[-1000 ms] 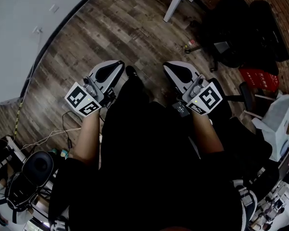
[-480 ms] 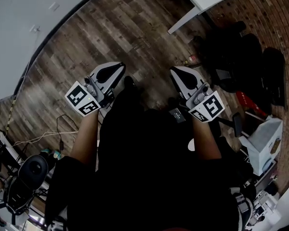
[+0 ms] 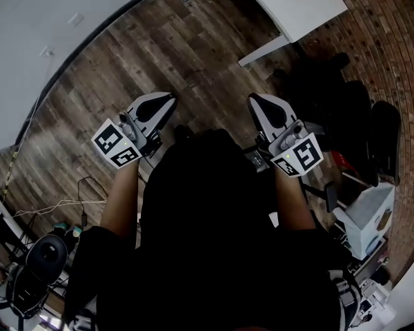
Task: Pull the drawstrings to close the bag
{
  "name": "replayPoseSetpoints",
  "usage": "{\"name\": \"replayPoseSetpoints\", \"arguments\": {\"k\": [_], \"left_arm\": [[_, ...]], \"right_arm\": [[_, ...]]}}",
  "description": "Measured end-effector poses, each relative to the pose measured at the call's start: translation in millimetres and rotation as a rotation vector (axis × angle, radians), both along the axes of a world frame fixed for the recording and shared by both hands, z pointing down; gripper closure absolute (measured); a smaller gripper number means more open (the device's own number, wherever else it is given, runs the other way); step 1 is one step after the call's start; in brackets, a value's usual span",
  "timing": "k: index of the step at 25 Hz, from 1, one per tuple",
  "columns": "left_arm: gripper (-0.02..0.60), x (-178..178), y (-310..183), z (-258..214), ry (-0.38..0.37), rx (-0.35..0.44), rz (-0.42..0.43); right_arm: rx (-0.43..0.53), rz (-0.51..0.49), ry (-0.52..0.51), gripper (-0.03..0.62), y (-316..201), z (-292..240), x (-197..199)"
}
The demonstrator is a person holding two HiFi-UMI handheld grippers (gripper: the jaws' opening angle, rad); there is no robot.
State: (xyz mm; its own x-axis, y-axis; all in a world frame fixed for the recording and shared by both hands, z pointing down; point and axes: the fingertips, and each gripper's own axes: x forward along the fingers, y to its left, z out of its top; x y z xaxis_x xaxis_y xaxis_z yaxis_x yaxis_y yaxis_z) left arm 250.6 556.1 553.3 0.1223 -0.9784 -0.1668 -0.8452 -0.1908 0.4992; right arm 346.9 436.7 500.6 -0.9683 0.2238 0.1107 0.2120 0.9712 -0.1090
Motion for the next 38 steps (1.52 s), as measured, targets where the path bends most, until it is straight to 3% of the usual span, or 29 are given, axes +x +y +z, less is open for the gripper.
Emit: {"name": "replayPoseSetpoints", "arguments": {"k": [11, 14, 18, 28, 38], "left_arm": [[0.565, -57.3, -76.8, -0.4, -0.022, -0.041, -0.024], [0.565, -82.3, -102.5, 3.4, -0.029, -0.073, -0.035], [0.565, -122.6, -151.7, 4.7, -0.03, -0.106, -0.036], [0.565, -174.9, -295.7, -38.2, -0.147, -0.123, 0.01], [0.565, -247.0, -377.7, -43.9, -0.226, -0.135, 0.075]], "right_arm": [[-0.029, 0.015, -0.057, 0.588, -100.9, 0.1, -70.5], [-0.051, 0.015, -0.071, 0.588, -135.8, 4.8, -102.7], [-0.008, 0.003, -0.114, 0.588, -190.1, -11.6, -141.6], [-0.048, 0.004, -0.126, 0.588, -332.8, -18.8, -183.3], [-0.121, -0.004, -0.215, 0.587, -388.0, -23.8, -221.4]]}}
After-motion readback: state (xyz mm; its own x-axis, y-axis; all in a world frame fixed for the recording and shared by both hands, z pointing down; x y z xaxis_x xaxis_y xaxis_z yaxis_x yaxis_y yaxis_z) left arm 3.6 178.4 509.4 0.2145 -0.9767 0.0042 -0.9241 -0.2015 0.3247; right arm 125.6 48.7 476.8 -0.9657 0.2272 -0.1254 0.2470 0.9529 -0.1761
